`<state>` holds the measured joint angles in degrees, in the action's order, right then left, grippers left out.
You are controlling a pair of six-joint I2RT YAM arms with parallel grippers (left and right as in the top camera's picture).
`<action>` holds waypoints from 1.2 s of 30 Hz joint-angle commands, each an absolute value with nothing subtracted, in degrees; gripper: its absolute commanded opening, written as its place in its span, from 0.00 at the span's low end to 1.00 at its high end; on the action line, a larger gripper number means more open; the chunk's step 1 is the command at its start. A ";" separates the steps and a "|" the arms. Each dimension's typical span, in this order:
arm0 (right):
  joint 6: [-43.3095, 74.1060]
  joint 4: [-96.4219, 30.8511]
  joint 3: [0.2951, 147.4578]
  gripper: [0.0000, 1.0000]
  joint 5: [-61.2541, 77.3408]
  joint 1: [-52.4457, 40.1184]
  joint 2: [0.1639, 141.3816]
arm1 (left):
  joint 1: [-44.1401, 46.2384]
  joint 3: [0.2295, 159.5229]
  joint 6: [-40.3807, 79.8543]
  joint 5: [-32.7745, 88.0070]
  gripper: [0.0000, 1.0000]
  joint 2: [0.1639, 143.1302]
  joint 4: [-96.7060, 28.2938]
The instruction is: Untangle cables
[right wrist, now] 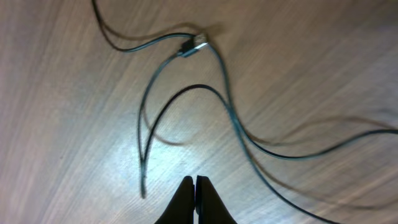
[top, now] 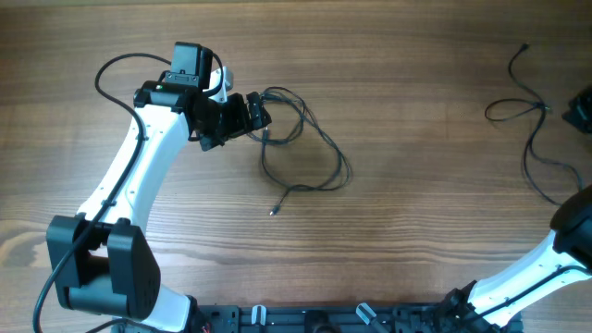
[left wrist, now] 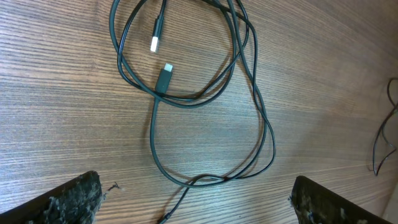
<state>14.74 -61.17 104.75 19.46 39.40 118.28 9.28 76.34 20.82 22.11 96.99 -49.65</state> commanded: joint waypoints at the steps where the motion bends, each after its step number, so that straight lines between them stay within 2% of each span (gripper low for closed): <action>1: 1.54 -53.78 100.55 0.04 39.20 35.94 118.89 | 9.43 76.03 19.92 21.76 1.00 97.58 -49.52; 4: 6.15 -49.04 96.66 0.04 32.97 32.64 118.93 | 9.43 76.03 19.90 21.76 1.00 97.58 -49.52; 7: 11.81 -45.71 92.90 0.04 17.28 29.85 118.93 | 9.43 76.03 19.92 21.76 1.00 97.58 -49.52; 11: 17.17 -42.02 87.99 0.04 3.05 29.19 118.93 | 9.43 76.03 19.92 21.76 1.00 97.58 -49.52; 15: 17.17 -35.18 81.47 0.06 -2.68 30.02 118.93 | 9.43 76.03 19.92 21.76 1.00 97.58 -49.52; 17: 17.17 -31.57 78.50 0.09 -3.03 30.13 118.96 | 9.43 76.03 19.92 21.76 1.00 97.58 -49.52; 21: 18.61 -26.17 74.32 0.12 -1.96 30.11 118.96 | 9.43 76.03 19.90 21.76 1.00 97.58 -49.52; 23: 17.41 -24.60 74.52 0.12 5.65 30.06 118.89 | 9.43 76.03 19.90 21.76 1.00 97.58 -49.52; 26: 14.83 -24.71 76.93 0.18 20.84 30.06 118.43 | 9.43 76.03 19.90 21.76 1.00 97.58 -49.52; 28: 15.25 -24.64 77.43 0.20 22.68 30.06 117.75 | 9.43 76.03 19.90 21.76 1.00 97.58 -49.52; 36: 12.01 -23.14 77.43 0.45 33.34 30.02 117.40 | 9.43 76.03 19.90 21.76 1.00 97.58 -49.52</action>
<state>13.32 -23.49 76.16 25.63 30.15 118.06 9.28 76.34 20.82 22.11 96.99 -49.65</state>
